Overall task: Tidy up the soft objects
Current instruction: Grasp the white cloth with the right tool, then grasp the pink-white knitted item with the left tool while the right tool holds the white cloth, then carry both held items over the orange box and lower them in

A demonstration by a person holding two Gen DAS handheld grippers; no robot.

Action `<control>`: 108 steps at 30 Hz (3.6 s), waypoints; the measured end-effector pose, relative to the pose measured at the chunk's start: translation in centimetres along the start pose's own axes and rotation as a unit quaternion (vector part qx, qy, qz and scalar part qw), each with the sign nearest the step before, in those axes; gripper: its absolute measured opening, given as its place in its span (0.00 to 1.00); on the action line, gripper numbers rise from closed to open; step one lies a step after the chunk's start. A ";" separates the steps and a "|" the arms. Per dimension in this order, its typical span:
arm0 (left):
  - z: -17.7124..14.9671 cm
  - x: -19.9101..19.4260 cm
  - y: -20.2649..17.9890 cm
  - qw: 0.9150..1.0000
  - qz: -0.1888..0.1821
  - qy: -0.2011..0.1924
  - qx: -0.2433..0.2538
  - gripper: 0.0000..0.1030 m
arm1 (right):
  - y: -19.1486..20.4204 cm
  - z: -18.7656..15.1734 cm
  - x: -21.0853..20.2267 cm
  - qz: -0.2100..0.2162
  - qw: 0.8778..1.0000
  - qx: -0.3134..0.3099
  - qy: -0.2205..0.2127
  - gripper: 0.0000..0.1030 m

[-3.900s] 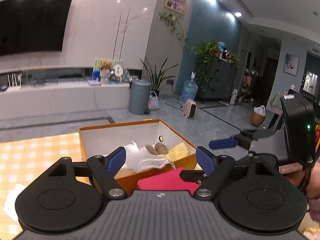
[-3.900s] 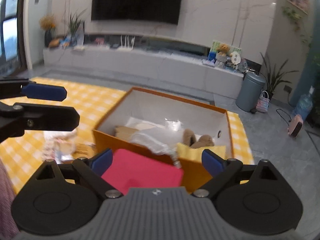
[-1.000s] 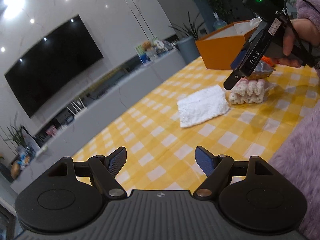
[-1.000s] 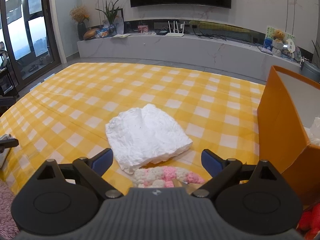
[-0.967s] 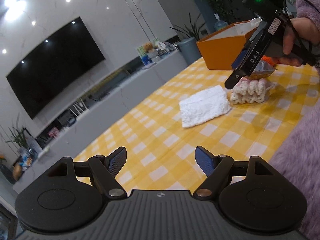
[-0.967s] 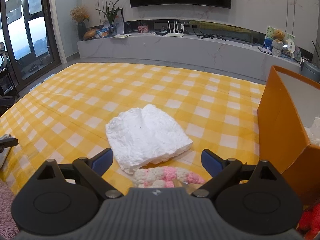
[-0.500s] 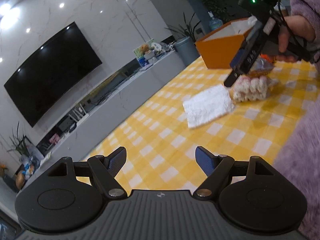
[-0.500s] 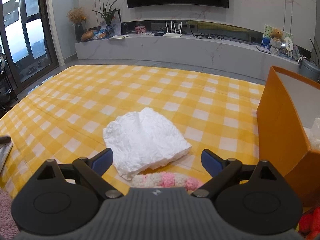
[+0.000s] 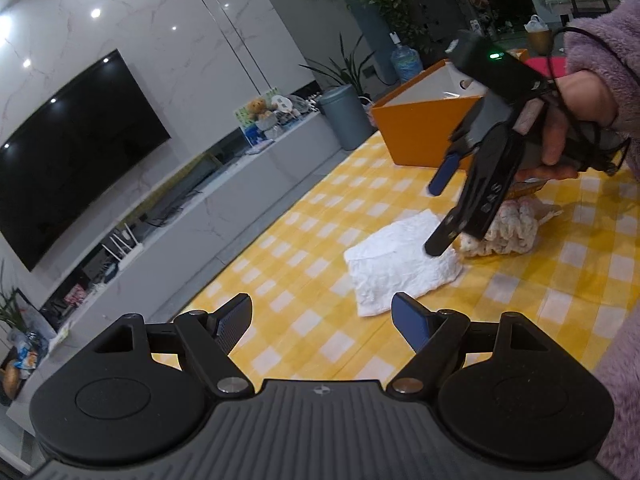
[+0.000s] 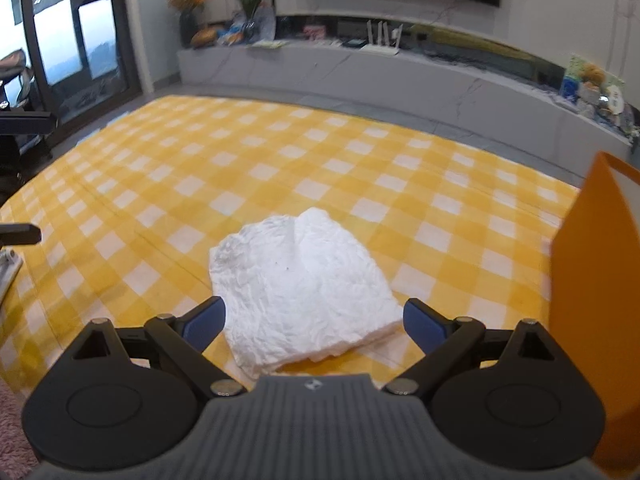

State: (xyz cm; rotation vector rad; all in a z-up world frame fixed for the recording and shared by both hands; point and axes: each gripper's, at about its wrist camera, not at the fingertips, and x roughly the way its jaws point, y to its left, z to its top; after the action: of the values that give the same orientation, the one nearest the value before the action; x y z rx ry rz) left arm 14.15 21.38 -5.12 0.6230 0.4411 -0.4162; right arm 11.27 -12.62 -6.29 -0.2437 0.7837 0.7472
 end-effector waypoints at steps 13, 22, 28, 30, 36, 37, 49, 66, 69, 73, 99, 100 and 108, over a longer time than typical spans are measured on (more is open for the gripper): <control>0.6 3.0 -0.9 0.999 -0.035 0.027 -0.017 0.90 | 0.3 1.5 4.8 0.018 0.996 -0.057 0.067 0.67; 1.7 3.2 -1.7 0.998 -0.043 0.036 -0.014 0.90 | 0.3 1.8 3.8 0.021 0.996 -0.079 0.046 0.13; 3.2 3.1 -2.0 0.996 -0.073 0.038 -0.040 0.90 | -0.6 2.3 0.0 0.020 0.998 -0.057 -0.003 0.12; 4.1 3.3 -2.2 0.994 -0.089 0.038 -0.054 0.90 | -1.0 2.4 -1.9 0.021 0.998 -0.047 -0.019 0.12; 6.8 5.0 -4.2 0.984 -0.158 0.048 -0.072 0.92 | -3.3 2.0 -7.1 0.018 0.999 -0.010 -0.050 0.12; 7.2 5.4 -4.8 0.982 -0.168 0.050 -0.065 0.92 | -3.6 1.7 -7.7 0.015 0.999 -0.006 -0.052 0.12; 8.4 13.1 -9.8 0.958 -0.246 0.146 -0.017 0.96 | -7.0 -0.8 -10.4 0.007 0.999 0.024 -0.047 0.12; 8.8 14.2 -11.5 0.955 -0.237 0.178 0.025 0.60 | -7.8 -2.3 -9.5 0.031 0.998 0.033 -0.032 0.12; 9.1 13.4 -11.7 0.958 -0.224 0.179 0.032 0.51 | -7.7 -2.4 -10.3 0.032 0.998 0.031 -0.037 0.12; 9.7 11.8 -11.3 0.961 -0.204 0.185 0.027 0.34 | -7.9 -2.3 -11.8 0.037 0.997 0.035 -0.050 0.12; 24.7 2.8 -12.5 0.988 -0.111 0.098 0.045 0.32 | -14.3 -6.3 -29.9 -0.040 0.978 0.092 -0.180 0.13; 25.6 3.4 -12.9 0.988 -0.114 0.091 0.053 0.32 | -14.9 -6.5 -30.2 -0.046 0.978 0.094 -0.181 0.13; 29.7 11.4 -14.6 0.985 -0.124 0.089 0.074 0.32 | -20.5 -6.7 -28.9 -0.080 0.973 0.128 -0.174 0.13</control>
State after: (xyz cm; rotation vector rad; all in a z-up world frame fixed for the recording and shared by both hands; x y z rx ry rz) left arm 24.27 -10.90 3.90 0.7556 0.6665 -0.6380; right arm 8.10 -45.45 8.35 0.0581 0.5115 0.5106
